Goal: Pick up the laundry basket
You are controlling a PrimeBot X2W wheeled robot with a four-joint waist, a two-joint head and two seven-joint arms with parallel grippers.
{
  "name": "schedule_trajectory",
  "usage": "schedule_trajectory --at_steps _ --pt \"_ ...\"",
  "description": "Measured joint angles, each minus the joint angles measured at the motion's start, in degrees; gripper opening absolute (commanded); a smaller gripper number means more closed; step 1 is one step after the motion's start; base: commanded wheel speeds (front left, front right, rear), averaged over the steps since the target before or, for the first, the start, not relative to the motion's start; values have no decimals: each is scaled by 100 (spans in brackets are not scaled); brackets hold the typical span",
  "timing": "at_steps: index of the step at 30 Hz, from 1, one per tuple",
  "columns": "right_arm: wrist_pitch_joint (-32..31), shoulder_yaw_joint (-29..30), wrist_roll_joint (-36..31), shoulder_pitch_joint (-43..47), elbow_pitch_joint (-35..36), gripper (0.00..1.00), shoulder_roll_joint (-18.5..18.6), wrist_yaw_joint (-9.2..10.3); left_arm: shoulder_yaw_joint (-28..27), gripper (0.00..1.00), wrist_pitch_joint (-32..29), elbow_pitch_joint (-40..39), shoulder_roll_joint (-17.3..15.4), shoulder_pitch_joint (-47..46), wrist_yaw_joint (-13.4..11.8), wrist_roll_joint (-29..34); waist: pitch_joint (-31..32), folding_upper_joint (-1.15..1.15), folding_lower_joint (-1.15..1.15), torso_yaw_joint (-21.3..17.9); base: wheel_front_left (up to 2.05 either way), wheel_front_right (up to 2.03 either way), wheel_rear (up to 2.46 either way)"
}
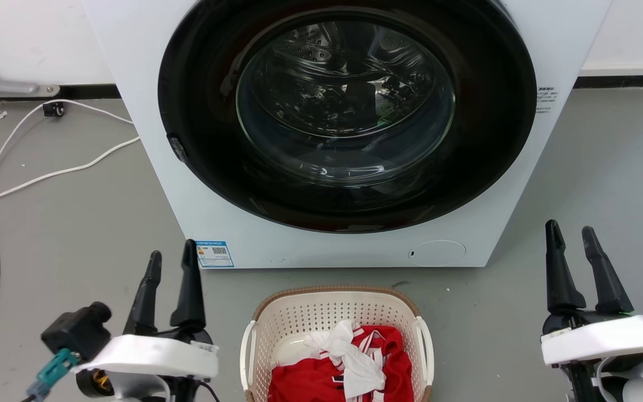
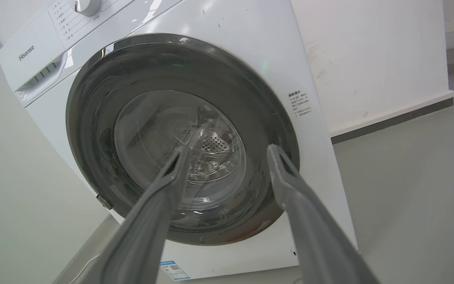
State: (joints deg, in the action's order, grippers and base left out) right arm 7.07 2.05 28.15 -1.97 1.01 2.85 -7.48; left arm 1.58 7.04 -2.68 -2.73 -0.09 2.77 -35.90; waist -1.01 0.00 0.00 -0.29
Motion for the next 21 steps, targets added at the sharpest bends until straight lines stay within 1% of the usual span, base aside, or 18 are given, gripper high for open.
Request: schedule_trajectory --at_steps 5,9,12,17,21 --pt "74 -100 -315 49 14 100 -1 -1 294 100 74 -70 -27 10 -107 600 -3 0 0 -10 0 0 0" --pt "130 -103 -631 82 18 100 0 -1 475 100 131 -56 -118 34 -321 932 -1 0 0 -17 0 0 0" --pt "167 -111 -828 101 -3 100 0 -1 626 100 179 -2 -214 57 -485 1132 -1 0 0 -26 0 0 0" --pt "250 -140 -1169 148 -65 100 0 -1 1018 100 249 58 -392 55 -593 1451 -2 0 0 -33 0 0 0" --pt "301 -142 -1434 201 -81 100 0 -1 1285 100 303 87 -493 54 -764 1667 -2 0 0 -38 0 0 0"
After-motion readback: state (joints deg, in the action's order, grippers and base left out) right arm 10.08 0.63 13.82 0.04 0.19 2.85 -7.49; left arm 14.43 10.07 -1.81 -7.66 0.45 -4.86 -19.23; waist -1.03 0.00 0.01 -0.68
